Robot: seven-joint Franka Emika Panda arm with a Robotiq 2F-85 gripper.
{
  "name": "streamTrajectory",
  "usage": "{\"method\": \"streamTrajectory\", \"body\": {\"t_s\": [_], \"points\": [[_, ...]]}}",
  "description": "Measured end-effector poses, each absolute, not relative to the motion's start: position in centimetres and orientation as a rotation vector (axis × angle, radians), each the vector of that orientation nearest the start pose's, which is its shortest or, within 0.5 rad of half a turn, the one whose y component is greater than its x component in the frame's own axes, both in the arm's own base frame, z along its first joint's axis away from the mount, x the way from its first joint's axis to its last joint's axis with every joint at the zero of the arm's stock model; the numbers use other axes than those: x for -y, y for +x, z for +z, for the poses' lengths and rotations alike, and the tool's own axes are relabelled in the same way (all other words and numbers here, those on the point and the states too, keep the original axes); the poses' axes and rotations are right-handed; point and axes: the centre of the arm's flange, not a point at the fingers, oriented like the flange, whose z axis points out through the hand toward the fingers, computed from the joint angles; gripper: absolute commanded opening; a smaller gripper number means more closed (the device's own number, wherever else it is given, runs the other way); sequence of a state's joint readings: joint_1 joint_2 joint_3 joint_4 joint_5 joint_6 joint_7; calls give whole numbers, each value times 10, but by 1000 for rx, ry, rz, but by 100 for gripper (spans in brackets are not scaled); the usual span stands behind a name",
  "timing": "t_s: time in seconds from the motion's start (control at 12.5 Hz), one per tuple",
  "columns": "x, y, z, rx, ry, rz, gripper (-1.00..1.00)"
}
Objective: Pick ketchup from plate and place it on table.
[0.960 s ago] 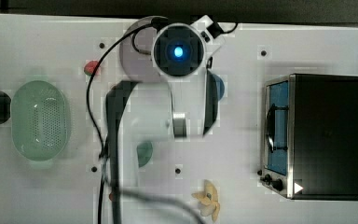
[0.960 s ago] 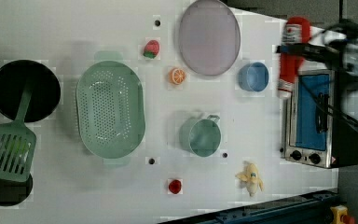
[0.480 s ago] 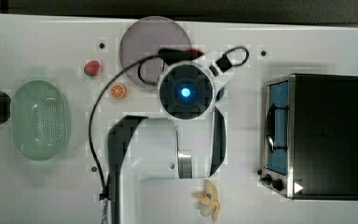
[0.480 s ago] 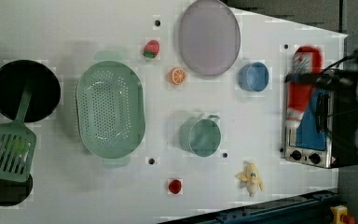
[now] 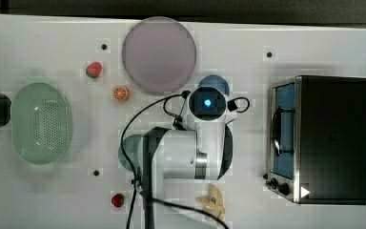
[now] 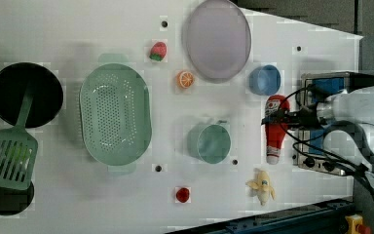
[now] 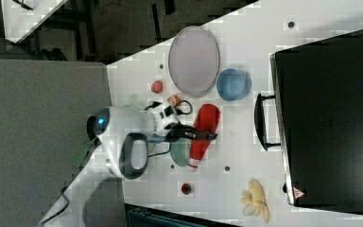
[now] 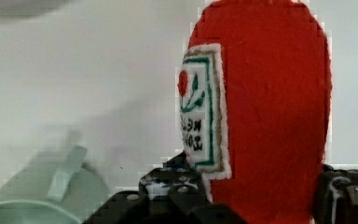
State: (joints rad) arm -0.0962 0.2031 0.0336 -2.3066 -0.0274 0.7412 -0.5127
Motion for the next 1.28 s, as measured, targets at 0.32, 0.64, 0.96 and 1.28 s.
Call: {"method": "streamTrajectory", "body": {"t_s": [0.32,0.64,0.96,1.28], "points": [[34,504,209,-514,-3113,288,74],[34,509,212,-518,-3111,209,100],[33,515,237,-608,-3103,138,100],[41,512,315,-1023,-3014,184,100]]}}
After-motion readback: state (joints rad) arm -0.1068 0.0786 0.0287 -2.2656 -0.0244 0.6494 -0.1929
